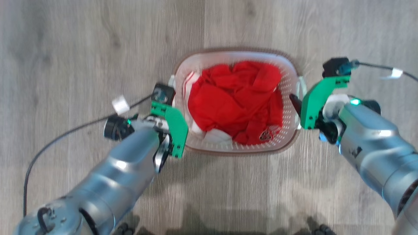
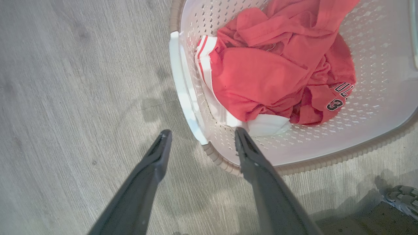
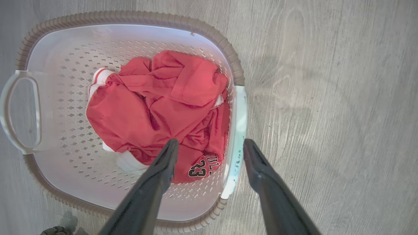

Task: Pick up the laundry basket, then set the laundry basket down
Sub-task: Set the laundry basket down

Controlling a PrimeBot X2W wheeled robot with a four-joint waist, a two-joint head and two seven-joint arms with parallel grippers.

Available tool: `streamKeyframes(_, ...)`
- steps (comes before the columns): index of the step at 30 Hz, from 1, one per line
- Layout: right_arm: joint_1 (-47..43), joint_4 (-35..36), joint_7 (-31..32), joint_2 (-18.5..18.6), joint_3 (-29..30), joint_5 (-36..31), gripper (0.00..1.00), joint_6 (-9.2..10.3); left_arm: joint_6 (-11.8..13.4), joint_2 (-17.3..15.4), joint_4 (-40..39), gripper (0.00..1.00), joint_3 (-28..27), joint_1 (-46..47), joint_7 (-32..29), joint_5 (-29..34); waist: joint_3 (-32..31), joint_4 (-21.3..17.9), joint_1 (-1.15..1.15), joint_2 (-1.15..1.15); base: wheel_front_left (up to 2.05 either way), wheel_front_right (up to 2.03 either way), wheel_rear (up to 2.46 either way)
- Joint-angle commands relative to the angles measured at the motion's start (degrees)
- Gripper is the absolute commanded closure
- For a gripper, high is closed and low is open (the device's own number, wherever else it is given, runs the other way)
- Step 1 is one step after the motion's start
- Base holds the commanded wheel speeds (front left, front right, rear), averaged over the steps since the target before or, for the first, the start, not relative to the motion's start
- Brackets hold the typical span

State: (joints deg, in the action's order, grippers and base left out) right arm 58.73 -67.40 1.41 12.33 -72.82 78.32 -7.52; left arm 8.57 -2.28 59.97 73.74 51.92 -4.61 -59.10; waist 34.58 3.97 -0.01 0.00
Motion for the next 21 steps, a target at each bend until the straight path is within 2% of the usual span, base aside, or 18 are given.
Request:
streamKeyframes(1, -3.7, -0.2, -0.7, -0.2, -0.3, 0.6, 0.0, 0.03, -0.2, -0.6, 0.1, 0.0, -0.4, -1.3, 1.9, -0.5, -5.2, -0.7, 0.01, 0.0, 0.0, 0.0, 0.0)
streamKeyframes(7, -6.4, 0.5, -4.2, -0.3, 0.5, 1.7, 0.0, 0.03, -0.8, -0.6, 1.0, 0.0, -0.4, -4.0, 6.9, -2.2, -11.3, -1.0, 0.01, 0.0, 0.0, 0.0, 0.0)
streamKeyframes(14, -9.7, 3.7, -12.0, 0.6, 1.9, 3.0, 0.0, 0.03, -1.5, -0.6, 3.6, 0.0, -0.9, -6.8, 15.9, -3.4, -19.4, -1.4, 0.01, 0.0, 0.0, 0.0, 0.0)
streamKeyframes(19, -11.8, 5.2, -15.5, 1.1, 2.7, 2.5, 0.0, 0.03, -1.7, -0.6, 3.9, 0.0, -3.6, -8.4, 19.3, -4.5, -24.7, -1.4, 0.01, 0.0, 0.0, 0.0, 0.0)
streamKeyframes(21, -12.5, 5.9, -16.1, 1.3, 3.4, 2.0, 0.0, 0.03, -0.8, -0.6, 2.6, 0.0, -6.9, -7.9, 19.5, -3.4, -26.5, -1.4, 0.01, 0.0, 0.0, 0.0, 0.0)
